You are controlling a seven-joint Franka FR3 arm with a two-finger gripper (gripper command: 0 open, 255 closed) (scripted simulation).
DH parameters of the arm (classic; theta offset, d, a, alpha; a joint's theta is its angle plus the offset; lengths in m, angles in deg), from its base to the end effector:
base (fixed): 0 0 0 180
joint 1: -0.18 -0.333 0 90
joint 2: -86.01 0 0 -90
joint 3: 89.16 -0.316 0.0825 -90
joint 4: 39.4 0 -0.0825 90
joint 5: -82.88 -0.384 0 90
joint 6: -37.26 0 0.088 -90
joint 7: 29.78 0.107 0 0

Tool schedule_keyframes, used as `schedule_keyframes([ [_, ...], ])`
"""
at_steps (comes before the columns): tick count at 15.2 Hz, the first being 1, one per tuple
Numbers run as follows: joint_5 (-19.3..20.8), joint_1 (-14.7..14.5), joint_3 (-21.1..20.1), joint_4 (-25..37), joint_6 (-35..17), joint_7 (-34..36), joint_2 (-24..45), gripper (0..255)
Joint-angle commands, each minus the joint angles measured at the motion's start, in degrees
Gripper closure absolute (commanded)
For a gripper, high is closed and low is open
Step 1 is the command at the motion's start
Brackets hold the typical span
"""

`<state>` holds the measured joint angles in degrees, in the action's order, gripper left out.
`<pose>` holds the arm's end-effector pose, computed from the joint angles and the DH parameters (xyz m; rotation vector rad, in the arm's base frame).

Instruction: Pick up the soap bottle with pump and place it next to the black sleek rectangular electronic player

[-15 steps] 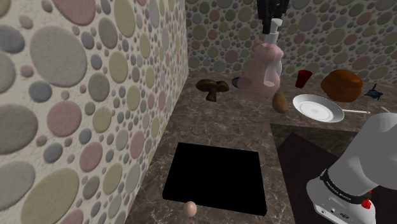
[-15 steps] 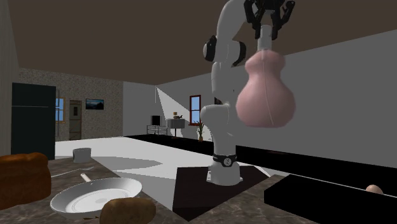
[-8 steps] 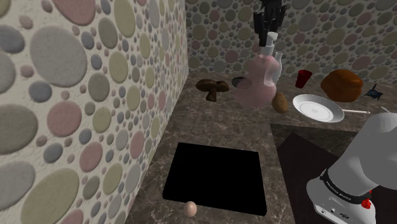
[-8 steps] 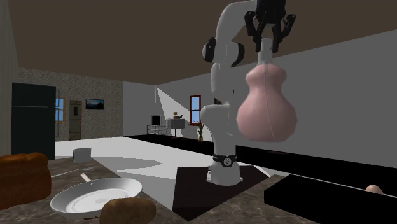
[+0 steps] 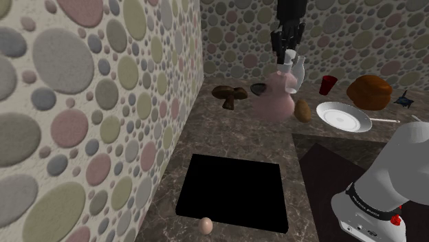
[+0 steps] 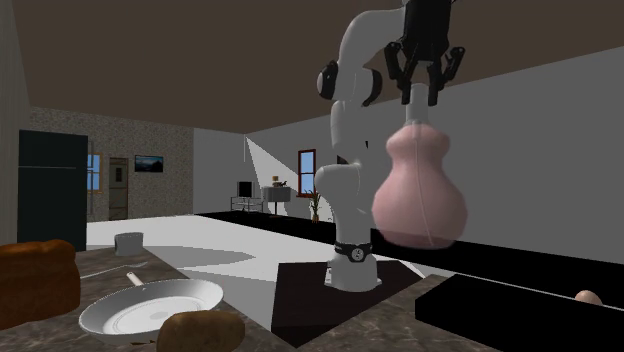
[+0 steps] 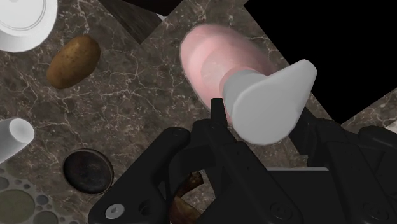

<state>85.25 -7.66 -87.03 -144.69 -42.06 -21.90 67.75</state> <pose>0.4301 0.0351 0.6433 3.0891 -0.0620 -0.2016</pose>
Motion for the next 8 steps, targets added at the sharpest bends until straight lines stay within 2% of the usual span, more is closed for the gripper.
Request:
schedule_keyframes([
  [1, 0.1, 0.0, 0.1, -2.0, -1.6, -0.1, -0.5, 255],
  [8, 0.1, 0.1, 0.1, -8.6, -7.0, 0.1, -1.7, 255],
])
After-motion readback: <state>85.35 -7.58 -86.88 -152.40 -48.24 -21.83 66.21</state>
